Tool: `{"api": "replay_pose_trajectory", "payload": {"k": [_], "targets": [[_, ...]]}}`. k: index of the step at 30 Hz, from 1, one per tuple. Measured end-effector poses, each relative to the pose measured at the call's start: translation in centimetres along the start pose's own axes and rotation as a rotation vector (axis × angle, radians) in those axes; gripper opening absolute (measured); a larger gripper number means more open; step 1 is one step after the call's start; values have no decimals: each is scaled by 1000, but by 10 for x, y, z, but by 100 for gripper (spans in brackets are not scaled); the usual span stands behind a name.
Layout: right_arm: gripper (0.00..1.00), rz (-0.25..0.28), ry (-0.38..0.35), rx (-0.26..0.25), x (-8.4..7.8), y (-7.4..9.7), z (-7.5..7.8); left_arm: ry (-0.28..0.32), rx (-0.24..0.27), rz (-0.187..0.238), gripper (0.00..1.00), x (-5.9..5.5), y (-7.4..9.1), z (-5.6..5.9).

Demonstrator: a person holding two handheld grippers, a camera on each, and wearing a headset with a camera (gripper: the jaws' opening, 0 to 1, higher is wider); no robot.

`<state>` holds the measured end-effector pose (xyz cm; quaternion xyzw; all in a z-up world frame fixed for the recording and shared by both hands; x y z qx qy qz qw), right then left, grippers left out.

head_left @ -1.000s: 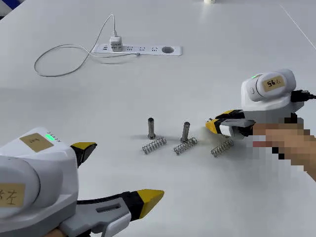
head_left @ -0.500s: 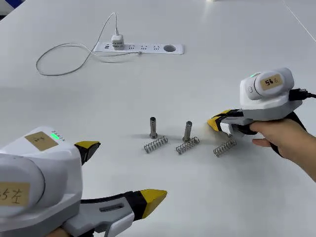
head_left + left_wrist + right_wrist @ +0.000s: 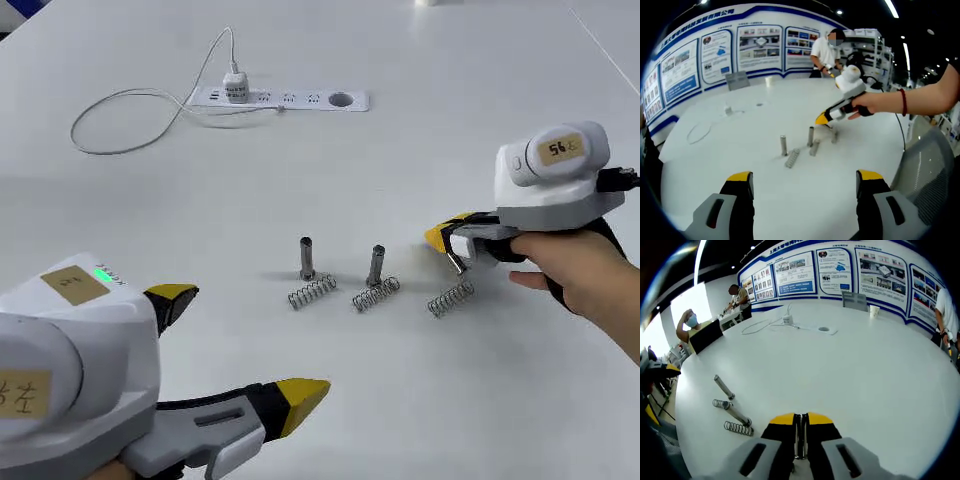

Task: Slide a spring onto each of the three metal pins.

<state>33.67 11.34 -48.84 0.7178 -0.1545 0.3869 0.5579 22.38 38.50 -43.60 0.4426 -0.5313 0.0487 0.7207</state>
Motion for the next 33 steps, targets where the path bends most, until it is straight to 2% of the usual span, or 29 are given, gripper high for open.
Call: {"api": "replay_pose_trajectory", "payload": {"k": [8,16,33], "targets": [[8,24,3,-13,2,14,-5,-4,-9,3,86,1,0,2],[8,27,31,-30,0,25,-8,-10,-14,8,86,3,0,5],[8,22,37,-56,-7,42,-13,-14,-21,21,86,6,1,8]]}}
Point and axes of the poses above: the centre of the closed fingertips' face, and the gripper's own axes: y roughly backward along the fingers, z roughly to its right, x roughly out of its top, the point moved 8 cm from there along y, roughly backward along the fingers, and after that the axes turned 4 degrees about -z, right-handed, at the moved point
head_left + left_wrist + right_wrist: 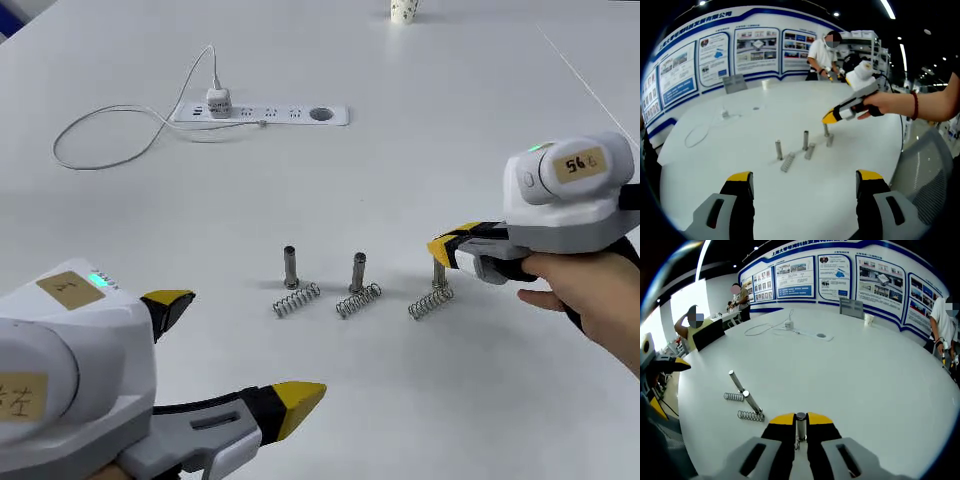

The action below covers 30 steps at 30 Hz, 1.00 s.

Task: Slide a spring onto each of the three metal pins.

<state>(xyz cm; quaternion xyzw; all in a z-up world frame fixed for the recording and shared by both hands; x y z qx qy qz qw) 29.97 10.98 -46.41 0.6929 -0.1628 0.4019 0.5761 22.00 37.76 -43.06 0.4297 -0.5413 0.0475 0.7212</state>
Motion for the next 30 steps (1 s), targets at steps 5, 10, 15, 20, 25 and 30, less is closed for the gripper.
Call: {"api": "replay_pose_trajectory", "payload": {"k": [5,10,15,20,25,30], "targets": [[8,-8,-11,-12,-3,4,0,-3,1,2,85,0,1,0],[8,-17,-20,-22,-5,8,0,-3,2,2,85,0,1,0],[8,-26,-17,-24,-7,10,-1,-8,-1,1,84,0,1,1],[9,-31,-4,-26,-8,10,-3,-11,-3,0,83,0,1,2],[9,-39,-7,-35,-7,10,-3,-12,-5,-7,83,-1,2,2],[9,-49,-18,-37,-7,9,-2,-14,-7,-7,82,-1,2,2]]}}
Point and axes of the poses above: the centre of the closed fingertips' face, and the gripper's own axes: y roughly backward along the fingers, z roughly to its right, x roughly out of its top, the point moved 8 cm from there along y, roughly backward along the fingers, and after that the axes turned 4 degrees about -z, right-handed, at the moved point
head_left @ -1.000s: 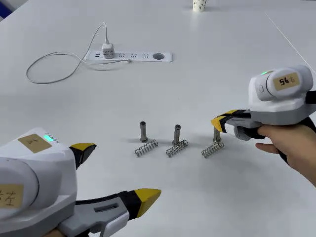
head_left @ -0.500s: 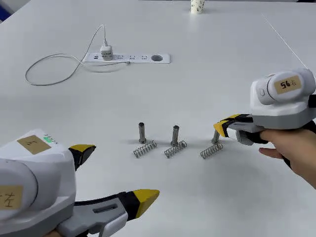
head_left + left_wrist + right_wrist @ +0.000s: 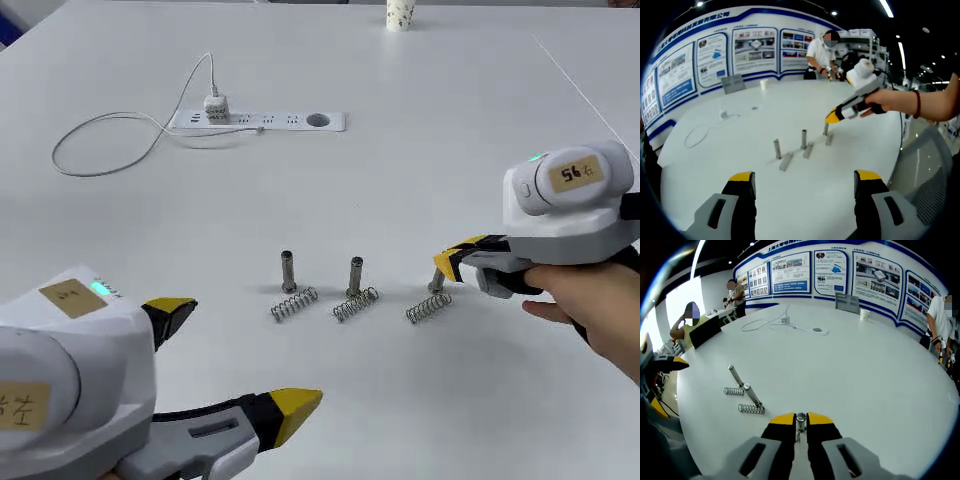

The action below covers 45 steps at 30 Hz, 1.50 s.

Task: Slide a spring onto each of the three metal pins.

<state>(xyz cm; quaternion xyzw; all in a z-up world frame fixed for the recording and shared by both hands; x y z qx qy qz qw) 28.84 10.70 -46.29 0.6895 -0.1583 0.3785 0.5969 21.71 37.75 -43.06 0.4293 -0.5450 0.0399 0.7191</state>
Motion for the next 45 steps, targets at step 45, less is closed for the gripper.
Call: {"api": "replay_pose_trajectory", "payload": {"k": [45], "targets": [[45,115,15,137,0,32,-2,-128,-2,-30,64,1,-44,-25]]}}
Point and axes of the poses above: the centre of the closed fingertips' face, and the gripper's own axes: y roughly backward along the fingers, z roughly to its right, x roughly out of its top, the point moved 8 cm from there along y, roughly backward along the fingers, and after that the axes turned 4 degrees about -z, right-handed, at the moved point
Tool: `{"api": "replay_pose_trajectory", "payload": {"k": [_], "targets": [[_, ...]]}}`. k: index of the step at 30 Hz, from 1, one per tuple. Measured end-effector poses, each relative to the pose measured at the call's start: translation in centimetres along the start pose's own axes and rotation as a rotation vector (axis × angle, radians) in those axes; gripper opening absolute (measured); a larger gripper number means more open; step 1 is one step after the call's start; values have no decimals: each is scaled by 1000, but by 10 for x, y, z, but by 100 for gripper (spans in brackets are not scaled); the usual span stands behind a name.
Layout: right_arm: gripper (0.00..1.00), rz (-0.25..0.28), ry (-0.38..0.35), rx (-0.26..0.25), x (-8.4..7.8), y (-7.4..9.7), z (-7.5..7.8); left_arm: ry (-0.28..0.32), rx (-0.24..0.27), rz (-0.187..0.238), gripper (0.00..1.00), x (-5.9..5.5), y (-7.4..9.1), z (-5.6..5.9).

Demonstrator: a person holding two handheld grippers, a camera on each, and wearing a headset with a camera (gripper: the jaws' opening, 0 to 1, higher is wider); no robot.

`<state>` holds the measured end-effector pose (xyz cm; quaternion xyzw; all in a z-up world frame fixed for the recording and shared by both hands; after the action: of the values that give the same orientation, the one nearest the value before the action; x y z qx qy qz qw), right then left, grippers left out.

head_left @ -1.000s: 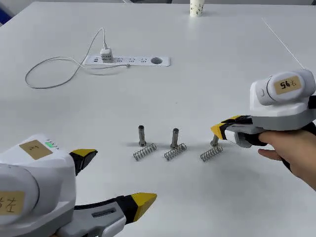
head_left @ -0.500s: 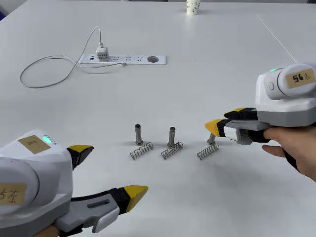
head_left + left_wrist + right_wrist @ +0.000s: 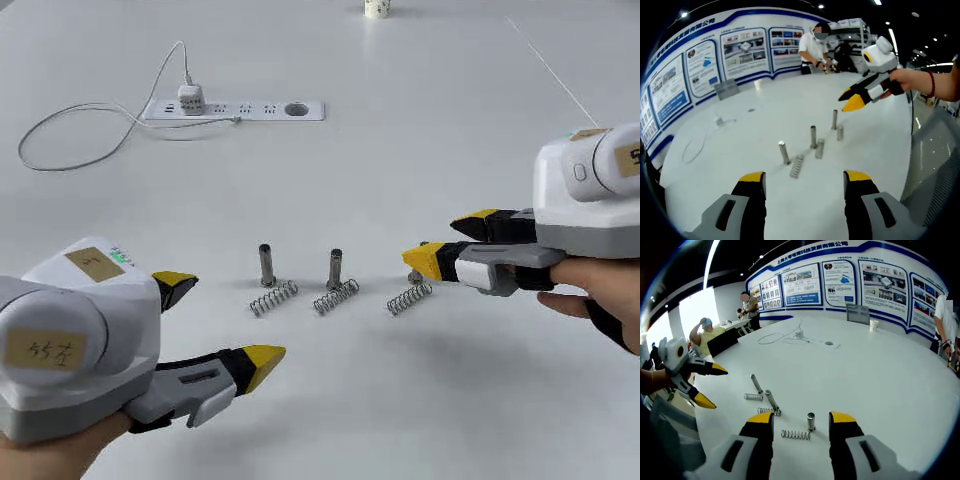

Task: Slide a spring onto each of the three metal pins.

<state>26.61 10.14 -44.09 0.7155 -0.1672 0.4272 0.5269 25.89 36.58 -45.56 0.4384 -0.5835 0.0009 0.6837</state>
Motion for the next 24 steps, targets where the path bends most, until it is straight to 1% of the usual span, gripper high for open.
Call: {"api": "replay_pose_trajectory", "payload": {"k": [4,8,11,16,19,20,24], "targets": [[47,9,3,24,-3,2,0,-19,-14,3,60,0,-9,-3],[49,32,7,47,-5,4,-1,-28,-22,-13,54,-3,-18,-7],[51,42,0,69,-8,6,-1,-32,-30,-25,51,-5,-23,-9],[53,42,24,84,-14,8,0,-43,-43,-39,47,-8,-32,-13],[55,44,22,99,-18,11,0,-38,-44,-44,46,-10,-37,-17],[56,44,20,105,-20,12,-1,-31,-45,-47,46,-11,-40,-20],[59,41,30,117,-25,15,-2,-6,-61,-41,43,-11,-44,-23]]}}
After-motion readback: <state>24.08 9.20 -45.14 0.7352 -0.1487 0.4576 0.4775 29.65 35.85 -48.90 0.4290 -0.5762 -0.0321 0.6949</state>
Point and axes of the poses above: the centre of the closed fingertips' face, and the gripper's own axes: y roughly backward along the fingers, z roughly to its right, x roughly out of its top, the point moved 8 cm from there along y, roughly backward along the fingers, and after that the axes turned 4 degrees about -z, right-handed, at the moved point
